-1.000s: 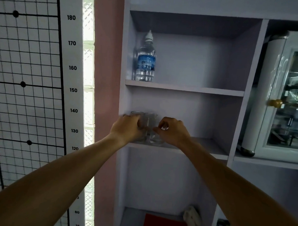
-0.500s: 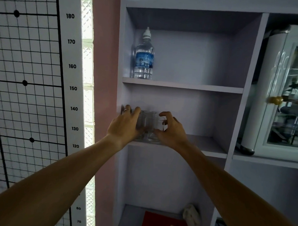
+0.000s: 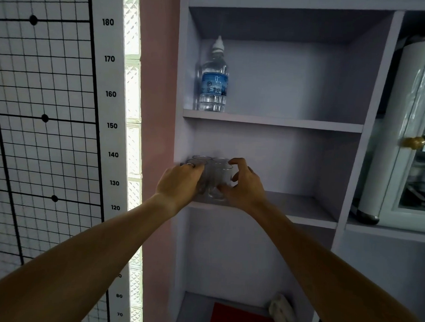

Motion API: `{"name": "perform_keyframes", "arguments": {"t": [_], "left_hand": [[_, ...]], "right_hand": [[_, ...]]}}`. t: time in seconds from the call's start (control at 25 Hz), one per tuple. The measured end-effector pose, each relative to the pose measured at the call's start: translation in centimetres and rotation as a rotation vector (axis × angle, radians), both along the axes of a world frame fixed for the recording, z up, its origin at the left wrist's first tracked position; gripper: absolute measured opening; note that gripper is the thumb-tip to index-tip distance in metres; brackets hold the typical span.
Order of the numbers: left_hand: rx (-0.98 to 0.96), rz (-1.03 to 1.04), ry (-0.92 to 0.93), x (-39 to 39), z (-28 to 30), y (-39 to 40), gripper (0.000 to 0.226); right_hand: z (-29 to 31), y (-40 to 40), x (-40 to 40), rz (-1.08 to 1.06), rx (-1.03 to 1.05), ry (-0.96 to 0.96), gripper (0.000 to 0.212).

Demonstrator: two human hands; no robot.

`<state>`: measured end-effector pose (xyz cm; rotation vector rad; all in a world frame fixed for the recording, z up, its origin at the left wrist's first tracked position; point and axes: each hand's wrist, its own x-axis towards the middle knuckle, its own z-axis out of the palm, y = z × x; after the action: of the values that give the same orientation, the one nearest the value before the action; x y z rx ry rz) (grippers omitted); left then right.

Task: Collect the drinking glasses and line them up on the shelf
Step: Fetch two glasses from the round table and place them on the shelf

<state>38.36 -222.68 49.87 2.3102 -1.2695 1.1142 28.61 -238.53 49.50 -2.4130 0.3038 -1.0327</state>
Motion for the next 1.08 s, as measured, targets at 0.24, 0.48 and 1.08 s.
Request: {"name": "perform_keyframes", "arguments": {"t": [0.24,0.48,1.08], "left_hand": [[-0.020,-0.017,-0.010,0.4,-0.1,-0.1,0.016],[-0.014,-0.028,0.003,0.8,-0.2,-0.3,0.014],[0.175,0.348,0.425,-1.1,-3.4,13.7,0.019]], "right_hand": [[-0.5,-0.2,1.4,0.013,0.027,0.014,0.065],[-0.7,-0.4,1.5,0.028,0.067,0.014,0.072],[-3.4,7.8,-0.1,0.341,-0.041,0.127,0.016]]}}
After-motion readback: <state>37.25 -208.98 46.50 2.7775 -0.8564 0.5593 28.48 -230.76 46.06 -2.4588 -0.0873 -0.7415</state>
